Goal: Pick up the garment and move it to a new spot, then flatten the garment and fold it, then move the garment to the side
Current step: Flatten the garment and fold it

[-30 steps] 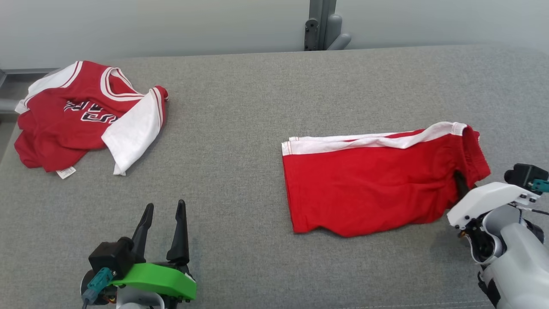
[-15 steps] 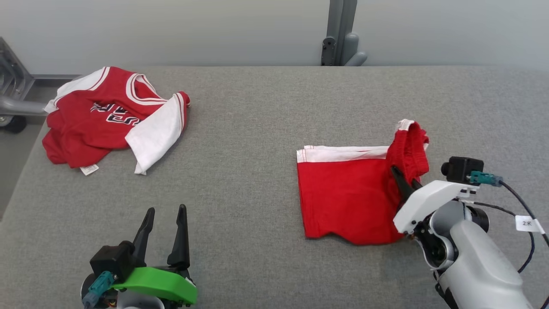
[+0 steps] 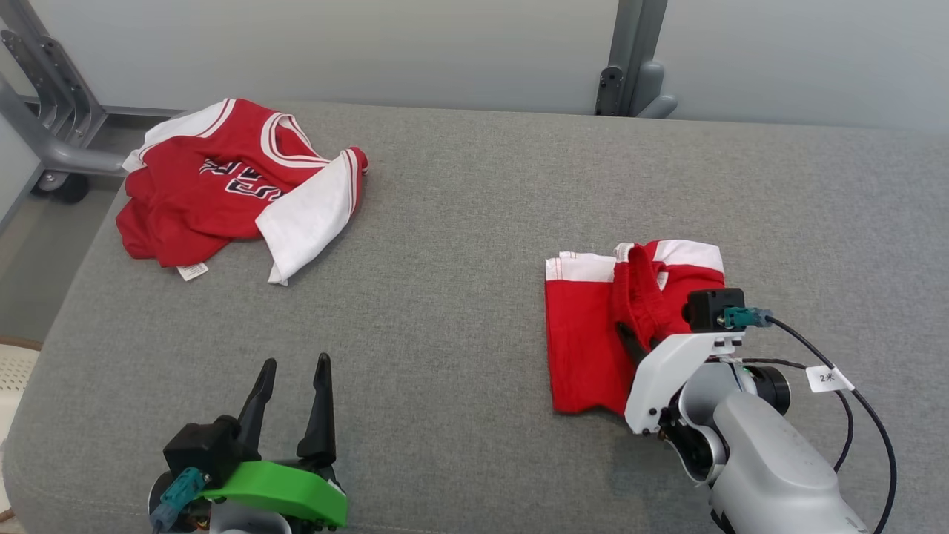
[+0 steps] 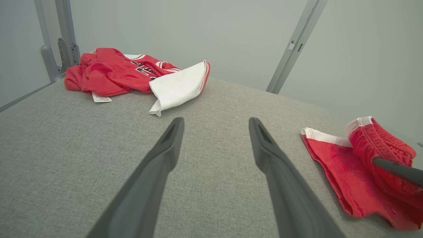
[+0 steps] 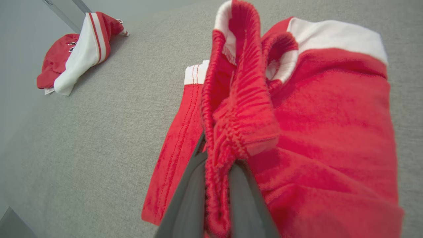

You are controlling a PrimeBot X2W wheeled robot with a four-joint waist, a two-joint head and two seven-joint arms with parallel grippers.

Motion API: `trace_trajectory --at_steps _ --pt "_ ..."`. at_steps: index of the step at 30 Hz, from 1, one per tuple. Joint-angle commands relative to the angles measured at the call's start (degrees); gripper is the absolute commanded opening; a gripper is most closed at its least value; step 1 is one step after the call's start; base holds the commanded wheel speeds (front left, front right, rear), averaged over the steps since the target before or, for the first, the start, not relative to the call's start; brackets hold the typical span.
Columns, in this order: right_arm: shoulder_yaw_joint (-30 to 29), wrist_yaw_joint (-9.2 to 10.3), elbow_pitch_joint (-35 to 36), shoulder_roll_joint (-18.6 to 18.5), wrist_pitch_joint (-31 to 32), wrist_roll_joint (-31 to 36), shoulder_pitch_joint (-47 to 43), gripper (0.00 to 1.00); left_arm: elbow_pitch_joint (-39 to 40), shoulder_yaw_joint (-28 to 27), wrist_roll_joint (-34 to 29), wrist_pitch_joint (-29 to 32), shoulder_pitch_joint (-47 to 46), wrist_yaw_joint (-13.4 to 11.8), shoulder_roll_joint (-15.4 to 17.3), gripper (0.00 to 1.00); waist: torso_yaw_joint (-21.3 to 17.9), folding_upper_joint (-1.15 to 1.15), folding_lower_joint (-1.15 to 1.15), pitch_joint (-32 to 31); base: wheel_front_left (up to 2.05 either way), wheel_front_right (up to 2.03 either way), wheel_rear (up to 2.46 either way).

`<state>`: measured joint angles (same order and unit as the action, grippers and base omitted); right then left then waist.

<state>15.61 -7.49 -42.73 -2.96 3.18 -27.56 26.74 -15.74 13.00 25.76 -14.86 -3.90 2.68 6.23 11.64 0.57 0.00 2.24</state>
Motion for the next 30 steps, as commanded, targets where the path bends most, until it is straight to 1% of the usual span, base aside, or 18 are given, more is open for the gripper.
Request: trace_trajectory --at_steps 1,4,11,12,13,14,15,16,21,26,30 --pt "0.9 0.0 -1.2 0.0 -0.3 -0.3 1.0 0.0 -0.1 0.0 0.6 -0.1 -0.2 -0.2 -0.1 1.0 0.5 -0.57 0.0 0.4 0.0 0.0 0.0" --pt "3.2 0.0 -2.5 0.1 -0.7 -0.7 2.1 0.0 -0.3 -0.1 0.6 -0.2 -0.5 -0.2 -0.2 1.0 0.6 -0.57 0.0 0.7 0.0 0.0 0.0" --pt "7.7 0.0 -6.7 0.0 -2.6 2.3 4.9 0.0 -0.6 -0.1 0.7 -0.3 -1.1 -0.1 -0.5 1.0 0.6 -0.57 0.0 1.1 0.0 0.0 0.0" --pt "8.3 0.0 -7.3 0.0 -2.9 2.7 5.1 0.15 -0.6 -0.1 0.7 -0.3 -1.2 0.0 -0.5 1.0 0.6 -0.57 0.0 1.1 0.0 0.0 0.0" --pt "8.3 0.0 -7.3 0.0 -2.9 2.7 5.1 0.15 -0.6 -0.1 0.7 -0.3 -1.2 0.0 -0.5 1.0 0.6 -0.57 0.0 1.1 0.0 0.0 0.0" --pt "8.9 0.0 -7.8 0.0 -3.1 3.0 5.3 0.38 -0.7 -0.1 0.7 -0.3 -1.3 0.1 -0.6 1.0 0.6 -0.57 0.0 1.1 0.0 0.0 0.0" --pt "9.6 0.0 -8.1 0.0 -3.4 3.3 5.6 0.67 -0.7 -0.1 0.7 -0.3 -1.4 0.2 -0.6 1.0 0.6 -0.57 0.0 1.1 0.0 0.0 0.0" --pt "10.2 0.0 -8.3 0.0 -3.8 3.6 5.8 1.0 -0.8 -0.1 0.7 -0.3 -1.4 0.2 -0.6 1.0 0.6 -0.57 0.0 1.1 0.0 0.0 0.0" --pt "12.8 0.0 -8.2 0.0 -6.1 4.4 6.3 1.0 -1.0 -0.4 0.6 -0.3 -1.4 0.1 -0.5 1.0 0.4 -0.57 0.0 1.0 0.0 0.0 0.0" --pt "15.5 0.0 -6.4 0.0 -7.0 4.1 5.9 1.0 -0.8 -0.7 0.5 -0.3 -1.2 -0.1 -0.4 1.0 -0.1 -0.57 0.0 1.0 0.0 0.0 0.0" --pt "16.1 0.0 -4.8 0.0 -8.2 4.3 5.9 1.0 -0.7 -1.0 0.5 -0.3 -1.0 -0.2 -0.3 1.0 -0.8 -0.57 0.0 0.7 0.0 0.0 0.0"
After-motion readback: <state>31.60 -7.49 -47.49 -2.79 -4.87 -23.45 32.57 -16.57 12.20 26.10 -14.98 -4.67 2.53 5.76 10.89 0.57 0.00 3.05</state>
